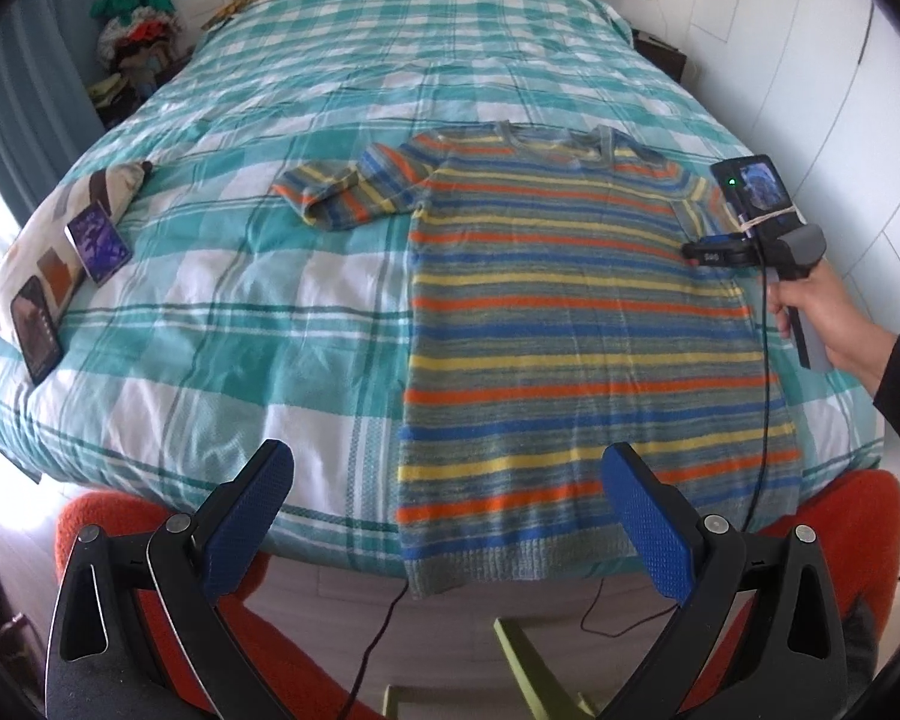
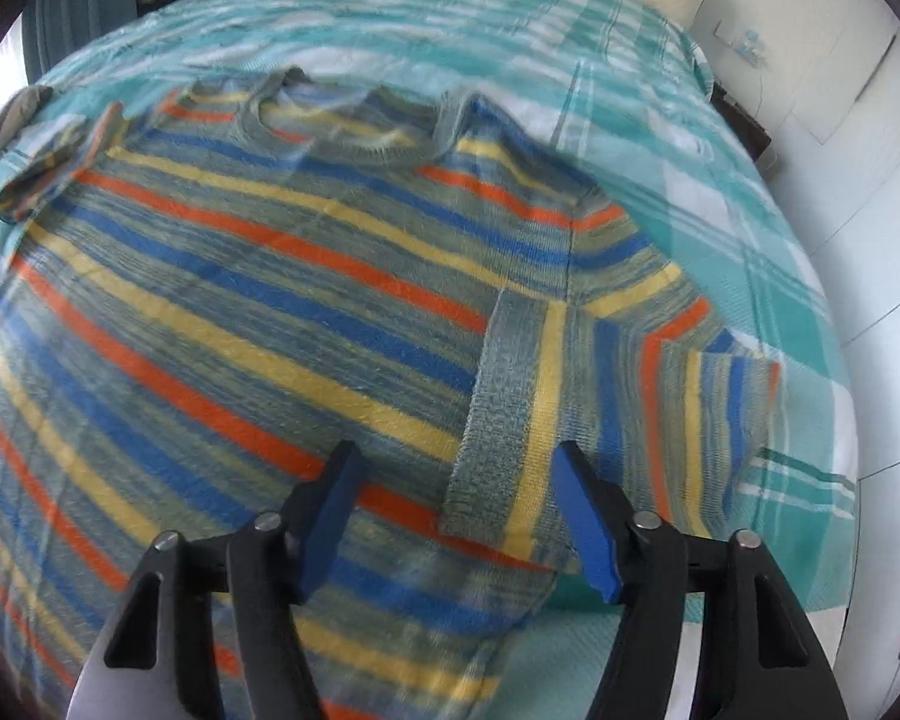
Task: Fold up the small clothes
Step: 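Grasp the sleeve cuff with the right gripper and pull it outward straight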
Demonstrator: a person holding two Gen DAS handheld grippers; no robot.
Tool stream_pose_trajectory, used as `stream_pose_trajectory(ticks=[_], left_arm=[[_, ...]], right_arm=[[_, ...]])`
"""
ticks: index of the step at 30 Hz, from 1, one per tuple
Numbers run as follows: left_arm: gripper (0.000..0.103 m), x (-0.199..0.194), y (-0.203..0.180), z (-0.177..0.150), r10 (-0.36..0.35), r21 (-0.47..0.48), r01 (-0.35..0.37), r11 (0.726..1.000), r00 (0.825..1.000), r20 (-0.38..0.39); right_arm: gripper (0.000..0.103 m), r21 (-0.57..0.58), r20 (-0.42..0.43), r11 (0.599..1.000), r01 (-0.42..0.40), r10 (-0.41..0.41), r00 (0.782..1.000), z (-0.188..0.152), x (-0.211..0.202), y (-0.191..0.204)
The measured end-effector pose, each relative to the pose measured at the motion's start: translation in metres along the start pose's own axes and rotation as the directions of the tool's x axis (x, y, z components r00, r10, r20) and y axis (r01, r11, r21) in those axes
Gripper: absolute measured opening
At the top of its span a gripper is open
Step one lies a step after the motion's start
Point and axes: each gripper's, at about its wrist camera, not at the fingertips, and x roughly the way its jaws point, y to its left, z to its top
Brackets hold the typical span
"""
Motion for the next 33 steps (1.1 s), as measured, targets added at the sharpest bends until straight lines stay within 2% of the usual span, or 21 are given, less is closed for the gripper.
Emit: stream_pose_trajectory(ticks=[1,4,7,9,12,16,18,19,21,22,26,28,32,33], left_arm=[[0.102,0.000,0.003,0.000,0.003,-0.007,-0.003,1.000,1.000,-0.002],[0.102,-0.001,0.010,0.000,0.002,-0.024,-0.001,1.000,1.000,0.002],[0.102,0.001,0.007,0.001,-0.019,-0.026,0.019,0.999,1.000,-0.007],[0.102,0.002,0.000,0.002,-0.039,-0.014,0.038,0.999,0.999,-0.009],[0.102,-0.001,-0.016,0.004,-0.062,0.018,0.062,0.998,0.998,-0.012],[0.102,-0.013,-0.029,0.007,-0.064,0.049,0.063,0.997,0.998,0.019],[0.102,-0.016,-0.031,0.007,-0.057,0.053,0.056,0.997,0.998,0.023],[0.102,-0.016,-0.030,0.006,-0.057,0.051,0.056,0.997,0.998,0.021],[0.102,-0.012,-0.030,0.006,-0.051,0.050,0.050,0.998,0.999,0.014],[0.102,-0.009,-0.029,0.004,-0.044,0.050,0.044,0.998,0.999,0.004],[0.102,0.000,-0.024,-0.003,-0.026,0.040,0.027,0.999,1.000,-0.016],[0.102,0.004,-0.017,-0.006,-0.017,0.026,0.017,1.000,1.000,-0.018],[0.102,0.017,0.026,-0.005,-0.014,-0.071,0.012,0.997,0.999,-0.030],[0.102,0.021,0.042,-0.002,-0.006,-0.099,0.003,0.995,0.999,-0.032]], right_arm=[[0.003,0.029,0.018,1.000,0.008,-0.009,1.000,0.000,-0.006,-0.011],[0.002,0.232,0.148,0.973,-0.018,-0.017,0.989,-0.020,-0.056,-0.078],[0.002,0.445,0.215,0.895,-0.028,-0.077,0.974,-0.063,-0.101,-0.159],[0.003,0.555,0.204,0.831,-0.020,-0.113,0.973,-0.093,-0.112,-0.204],[0.003,0.662,0.162,0.748,-0.047,-0.082,0.983,-0.127,-0.106,-0.245],[0.002,0.772,0.142,0.629,-0.094,-0.026,0.989,-0.161,-0.088,-0.270],[0.002,0.804,0.124,0.588,-0.086,-0.024,0.992,-0.179,-0.086,-0.269],[0.002,0.808,0.110,0.584,-0.076,-0.024,0.994,-0.185,-0.083,-0.266],[0.002,0.793,0.079,0.609,-0.032,-0.051,0.996,-0.194,-0.082,-0.258],[0.001,0.784,0.067,0.621,-0.009,-0.070,0.995,-0.195,-0.082,-0.255],[0.001,0.782,0.027,0.619,0.066,-0.140,0.990,-0.196,-0.079,-0.249],[0.001,0.761,0.008,0.640,0.101,-0.165,0.986,-0.196,-0.077,-0.245],[0.001,0.714,-0.008,0.682,0.159,-0.220,0.975,-0.193,-0.078,-0.236],[0.010,0.701,-0.006,0.695,0.163,-0.222,0.975,-0.191,-0.079,-0.234]])
